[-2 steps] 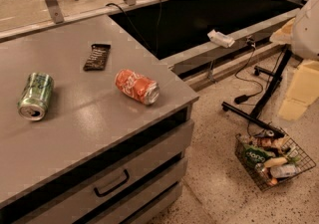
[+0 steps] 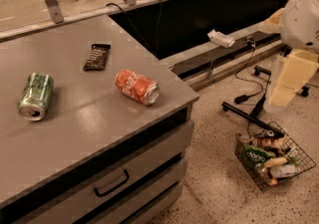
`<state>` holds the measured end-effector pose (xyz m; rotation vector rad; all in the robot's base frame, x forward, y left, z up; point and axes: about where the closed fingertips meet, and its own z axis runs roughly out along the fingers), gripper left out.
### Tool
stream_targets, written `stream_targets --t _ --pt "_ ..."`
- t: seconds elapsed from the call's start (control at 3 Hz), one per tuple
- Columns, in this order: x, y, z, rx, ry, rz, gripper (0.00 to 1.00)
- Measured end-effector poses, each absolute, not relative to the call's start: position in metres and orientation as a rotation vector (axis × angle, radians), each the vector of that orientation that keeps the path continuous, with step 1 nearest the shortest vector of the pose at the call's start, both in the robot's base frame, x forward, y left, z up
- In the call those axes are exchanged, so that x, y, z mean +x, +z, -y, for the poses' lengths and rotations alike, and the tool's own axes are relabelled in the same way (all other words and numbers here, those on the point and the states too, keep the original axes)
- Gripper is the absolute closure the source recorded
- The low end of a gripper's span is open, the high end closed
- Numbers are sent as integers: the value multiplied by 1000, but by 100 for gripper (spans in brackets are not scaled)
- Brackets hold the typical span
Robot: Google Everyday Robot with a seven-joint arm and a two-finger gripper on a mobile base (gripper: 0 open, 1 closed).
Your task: Pick rxbar chocolate
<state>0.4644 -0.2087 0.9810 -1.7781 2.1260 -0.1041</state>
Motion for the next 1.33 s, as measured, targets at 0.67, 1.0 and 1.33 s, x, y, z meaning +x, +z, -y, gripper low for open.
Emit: stream_targets --t 0.67,1.0,1.33 --pt "570 1000 169 -2032 -173 -1823 0" --pt "607 1008 130 -2181 -218 -1612 0" --pt "618 1012 96 -2309 -271 -1344 0"
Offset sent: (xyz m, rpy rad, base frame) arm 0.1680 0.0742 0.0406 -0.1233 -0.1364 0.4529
